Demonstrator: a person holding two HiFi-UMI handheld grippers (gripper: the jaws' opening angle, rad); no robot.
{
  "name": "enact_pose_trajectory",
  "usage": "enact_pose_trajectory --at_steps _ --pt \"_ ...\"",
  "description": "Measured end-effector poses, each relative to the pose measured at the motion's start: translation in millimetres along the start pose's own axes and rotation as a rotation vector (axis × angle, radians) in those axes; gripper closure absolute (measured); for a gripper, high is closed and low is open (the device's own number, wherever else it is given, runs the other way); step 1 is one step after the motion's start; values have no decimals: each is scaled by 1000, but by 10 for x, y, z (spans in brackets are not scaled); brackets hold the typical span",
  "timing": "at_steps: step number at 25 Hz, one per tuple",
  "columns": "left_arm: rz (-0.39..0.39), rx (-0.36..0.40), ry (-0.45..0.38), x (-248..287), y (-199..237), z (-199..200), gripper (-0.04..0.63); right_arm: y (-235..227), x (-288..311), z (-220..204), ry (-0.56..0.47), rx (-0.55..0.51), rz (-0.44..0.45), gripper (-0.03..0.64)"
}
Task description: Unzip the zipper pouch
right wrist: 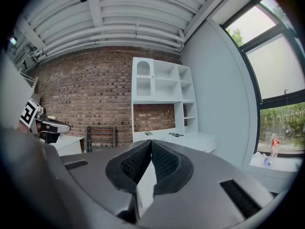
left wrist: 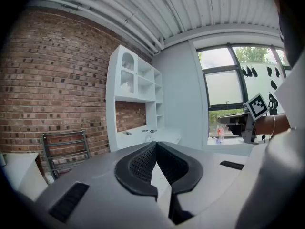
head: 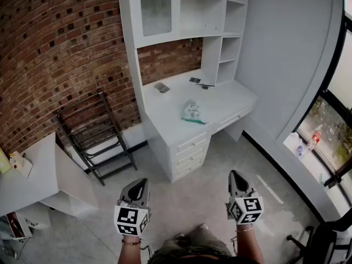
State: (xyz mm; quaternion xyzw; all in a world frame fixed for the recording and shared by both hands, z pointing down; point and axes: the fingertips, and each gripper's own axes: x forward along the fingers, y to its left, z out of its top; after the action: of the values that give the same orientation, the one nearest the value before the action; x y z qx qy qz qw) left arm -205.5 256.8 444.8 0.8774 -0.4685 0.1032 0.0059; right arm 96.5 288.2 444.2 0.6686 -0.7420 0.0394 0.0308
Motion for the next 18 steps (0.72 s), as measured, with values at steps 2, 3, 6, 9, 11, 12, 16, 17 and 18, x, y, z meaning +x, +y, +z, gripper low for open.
enact_pose_trajectory --at_steps 2,3,6,9,11,12,16,17,18 --pt "-3 0 8 -25 -9 -30 595 15 2 -10 2 2 3 615" --pt "-3 -2 12 -36 -8 -46 595 22 0 -15 3 2 4 615" --pt "2 -17 13 -78 24 -88 595 61 -9 -35 7 -6 7 615" --pt "4 -24 7 -99 60 -89 595 110 9 -32 -7 1 21 615" --pt "-2 -23 1 -102 61 -90 595 134 11 -15 -26 15 30 615" --pt "-3 -24 -4 -105 62 -94 594 147 7 -12 -32 17 33 615" --pt "-1 -37 -16 -109 92 -107 594 188 9 -14 -38 -2 29 614" --pt "-5 -39 -16 -100 89 -110 594 185 8 -7 -45 -3 27 613" --pt "-12 -41 -16 -85 80 -112 594 183 8 2 -53 -1 29 611"
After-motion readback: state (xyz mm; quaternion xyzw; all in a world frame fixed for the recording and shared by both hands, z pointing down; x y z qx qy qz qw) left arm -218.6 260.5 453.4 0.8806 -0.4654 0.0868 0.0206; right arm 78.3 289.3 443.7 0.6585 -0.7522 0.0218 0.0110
